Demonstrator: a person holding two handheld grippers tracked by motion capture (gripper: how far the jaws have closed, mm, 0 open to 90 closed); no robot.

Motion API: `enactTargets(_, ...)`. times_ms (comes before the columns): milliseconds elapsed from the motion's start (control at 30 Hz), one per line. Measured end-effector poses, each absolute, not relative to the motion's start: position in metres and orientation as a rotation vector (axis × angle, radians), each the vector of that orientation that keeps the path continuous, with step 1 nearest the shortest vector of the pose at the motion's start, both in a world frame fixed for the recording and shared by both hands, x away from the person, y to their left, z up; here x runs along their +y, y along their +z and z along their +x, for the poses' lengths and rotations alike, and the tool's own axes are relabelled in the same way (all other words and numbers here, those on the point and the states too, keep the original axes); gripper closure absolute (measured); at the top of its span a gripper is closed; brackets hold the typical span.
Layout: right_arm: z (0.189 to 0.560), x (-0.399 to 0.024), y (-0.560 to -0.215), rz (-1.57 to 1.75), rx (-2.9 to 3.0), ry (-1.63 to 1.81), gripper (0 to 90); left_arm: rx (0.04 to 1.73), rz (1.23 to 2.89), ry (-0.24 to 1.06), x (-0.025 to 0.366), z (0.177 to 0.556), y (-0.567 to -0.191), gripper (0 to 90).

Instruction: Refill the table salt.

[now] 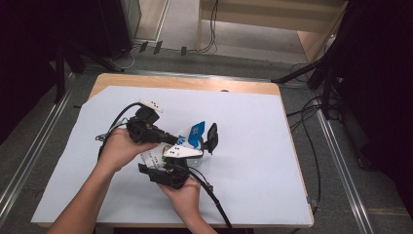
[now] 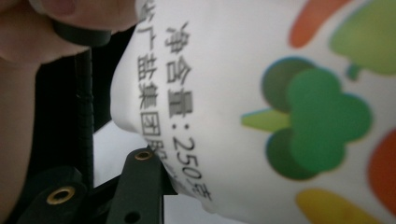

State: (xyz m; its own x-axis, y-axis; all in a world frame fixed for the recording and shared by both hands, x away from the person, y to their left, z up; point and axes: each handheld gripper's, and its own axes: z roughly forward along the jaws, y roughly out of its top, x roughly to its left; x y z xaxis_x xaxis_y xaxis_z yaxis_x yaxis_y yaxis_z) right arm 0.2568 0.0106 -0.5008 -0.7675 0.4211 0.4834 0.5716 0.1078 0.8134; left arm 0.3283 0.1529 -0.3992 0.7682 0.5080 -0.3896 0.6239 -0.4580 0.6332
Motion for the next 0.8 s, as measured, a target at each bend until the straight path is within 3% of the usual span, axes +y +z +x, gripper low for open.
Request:
enactTargets(433, 0.2596, 0.0104, -0.5006, -1.001, -2.174, -1.753, 66.2, 0.840, 2.168, -0.153, 0.1509, 0.3290, -0.3956, 88.9)
enactTargets(800, 0.2601, 0.0125, -0.4959, -0.938, -2.256, -1.735, 60.6, 0.853, 2.176, -0.139, 0.1493, 0.3298, -0.3913, 89.9)
